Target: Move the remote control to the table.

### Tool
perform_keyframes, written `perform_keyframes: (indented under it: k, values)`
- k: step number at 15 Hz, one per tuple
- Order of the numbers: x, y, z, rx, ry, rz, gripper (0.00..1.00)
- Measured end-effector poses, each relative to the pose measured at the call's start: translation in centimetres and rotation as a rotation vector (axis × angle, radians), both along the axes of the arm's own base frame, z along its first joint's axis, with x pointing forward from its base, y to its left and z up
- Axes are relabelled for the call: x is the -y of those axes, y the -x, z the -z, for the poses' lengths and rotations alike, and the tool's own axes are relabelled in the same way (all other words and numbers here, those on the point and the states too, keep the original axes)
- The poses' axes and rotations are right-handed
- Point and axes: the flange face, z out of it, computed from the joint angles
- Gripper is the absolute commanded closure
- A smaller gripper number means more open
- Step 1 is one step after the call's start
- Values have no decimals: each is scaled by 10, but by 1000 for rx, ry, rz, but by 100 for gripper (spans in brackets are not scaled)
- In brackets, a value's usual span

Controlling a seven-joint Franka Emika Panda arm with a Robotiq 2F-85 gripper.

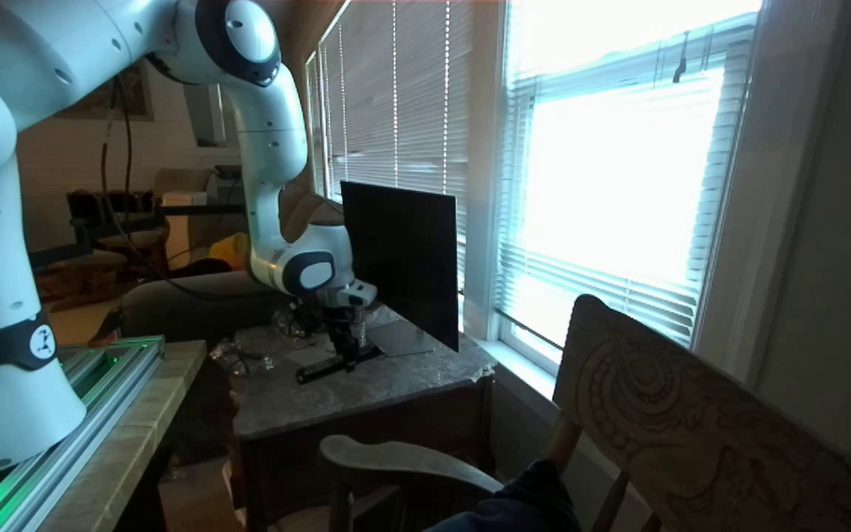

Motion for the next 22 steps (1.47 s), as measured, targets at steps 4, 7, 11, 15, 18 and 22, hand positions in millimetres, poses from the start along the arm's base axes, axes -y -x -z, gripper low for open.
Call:
perform_keyframes:
  k: [4,7,11,15,18,22]
  values:
    - [4,-3,5,28,-24,13,54]
    - [5,-4,7,48,-42,17,15]
    - [4,-4,8,56,-55,20,0]
    - [3,-5,7,59,-57,22,0]
    - [9,-6,4,62,-27,43,0]
    - [24,-3,-16,92,77,60,0]
